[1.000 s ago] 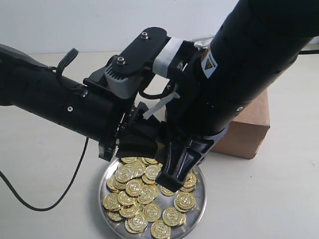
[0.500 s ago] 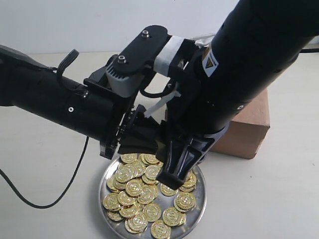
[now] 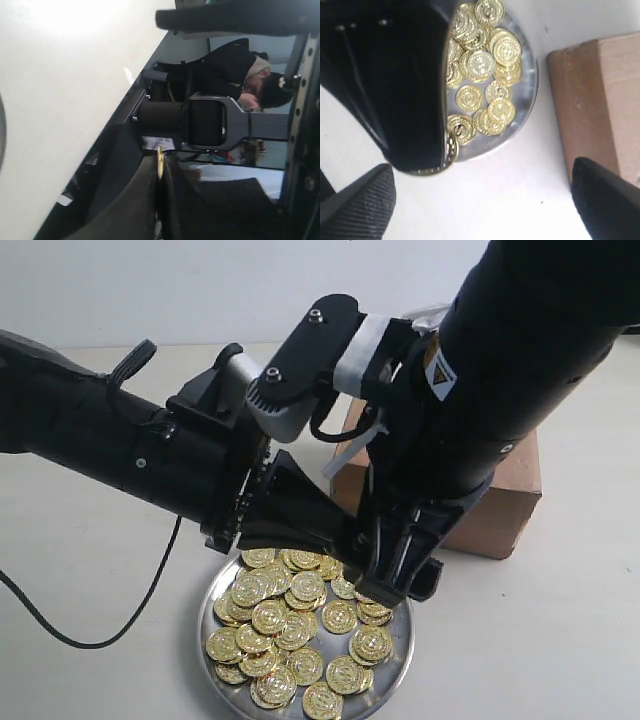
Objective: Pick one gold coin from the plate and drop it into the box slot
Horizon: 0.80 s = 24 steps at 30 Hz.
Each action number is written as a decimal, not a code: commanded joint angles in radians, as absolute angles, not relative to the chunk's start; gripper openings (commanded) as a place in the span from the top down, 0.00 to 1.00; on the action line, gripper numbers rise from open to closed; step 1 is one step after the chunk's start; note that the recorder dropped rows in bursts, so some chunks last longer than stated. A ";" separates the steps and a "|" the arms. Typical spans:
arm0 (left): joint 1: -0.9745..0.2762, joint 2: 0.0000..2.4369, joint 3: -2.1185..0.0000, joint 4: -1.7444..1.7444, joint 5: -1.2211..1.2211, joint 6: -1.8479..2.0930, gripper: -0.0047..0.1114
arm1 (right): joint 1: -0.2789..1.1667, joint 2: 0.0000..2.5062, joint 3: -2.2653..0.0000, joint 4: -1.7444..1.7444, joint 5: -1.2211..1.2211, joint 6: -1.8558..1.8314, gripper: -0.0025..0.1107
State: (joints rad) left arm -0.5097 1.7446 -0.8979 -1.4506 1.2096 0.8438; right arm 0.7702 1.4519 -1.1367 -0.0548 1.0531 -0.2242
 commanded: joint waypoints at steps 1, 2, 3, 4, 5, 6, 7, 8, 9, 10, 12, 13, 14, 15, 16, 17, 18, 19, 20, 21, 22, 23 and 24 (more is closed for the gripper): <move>-0.508 1.741 -0.907 -1.384 1.085 0.989 0.96 | 0.767 1.422 -1.133 -0.066 1.124 -0.091 0.19; -0.508 1.741 -0.907 -1.378 1.056 1.012 0.96 | 0.767 1.417 -1.131 -0.066 1.124 -0.037 0.19; -0.508 1.741 -0.910 -1.369 1.018 1.034 0.96 | 0.767 1.405 -1.124 -0.071 1.112 0.015 0.19; -0.508 1.741 -0.918 -1.359 0.997 1.046 0.96 | 0.767 1.391 -1.115 -0.091 1.098 0.067 0.19; -0.508 1.741 -0.927 -1.342 0.977 1.048 0.96 | 0.767 1.377 -1.105 -0.110 1.084 0.111 0.19; -0.508 1.741 -0.943 -1.323 0.955 1.048 0.96 | 0.767 1.357 -1.087 -0.142 1.070 0.173 0.19; -0.508 1.741 -0.966 -1.297 0.938 1.048 0.96 | 0.767 1.332 -1.063 -0.184 1.058 0.236 0.19; -0.508 1.741 -0.988 -1.279 0.929 1.048 0.96 | 0.767 1.304 -1.034 -0.216 1.054 0.287 0.19; -0.509 1.741 -1.052 -1.239 0.925 1.048 0.96 | 0.767 1.240 -0.966 -0.262 1.042 0.378 0.19; -0.509 1.741 -1.088 -1.228 0.923 1.046 0.96 | 0.767 1.212 -0.937 -0.265 1.040 0.400 0.19; -0.509 1.741 -1.161 -1.188 0.904 1.046 0.96 | 0.767 1.143 -0.872 -0.263 1.039 0.412 0.19; -0.509 1.741 -1.195 -1.162 0.890 1.046 0.96 | 0.767 1.108 -0.843 -0.258 1.041 0.415 0.19; -0.509 1.741 -1.226 -1.129 0.867 1.046 0.96 | 0.767 1.080 -0.822 -0.254 1.041 0.415 0.19; -0.509 1.741 -1.248 -1.099 0.844 1.048 0.96 | 0.767 1.046 -0.800 -0.247 1.044 0.415 0.19; -0.511 1.742 -1.275 -1.071 0.817 1.060 0.96 | 0.767 1.011 -0.781 -0.240 1.044 0.415 0.19; -0.511 1.749 -1.303 -1.048 0.802 1.086 0.96 | 0.767 0.977 -0.767 -0.240 1.044 0.417 0.19; -0.511 1.756 -1.327 -1.034 0.802 1.101 0.96 | 0.767 0.943 -0.757 -0.240 1.044 0.426 0.19; -0.516 1.770 -1.357 -1.015 0.802 1.110 0.96 | 0.767 0.913 -0.755 -0.238 1.044 0.437 0.19; -0.522 1.784 -1.387 -0.988 0.807 1.130 0.96 | 0.767 0.890 -0.755 -0.235 1.044 0.441 0.19; -0.530 1.797 -1.416 -0.962 0.811 1.152 0.96 | 0.767 0.862 -0.755 -0.235 1.044 0.441 0.19; -0.544 1.815 -1.442 -0.931 0.811 1.186 0.96 | 0.767 0.834 -0.755 -0.235 1.044 0.441 0.19; -0.560 1.834 -1.463 -0.909 0.815 1.228 0.96 | 0.767 0.814 -0.755 -0.232 1.046 0.441 0.19; -0.579 1.853 -1.492 -0.872 0.817 1.267 0.96 | 0.767 0.784 -0.755 -0.227 1.054 0.441 0.19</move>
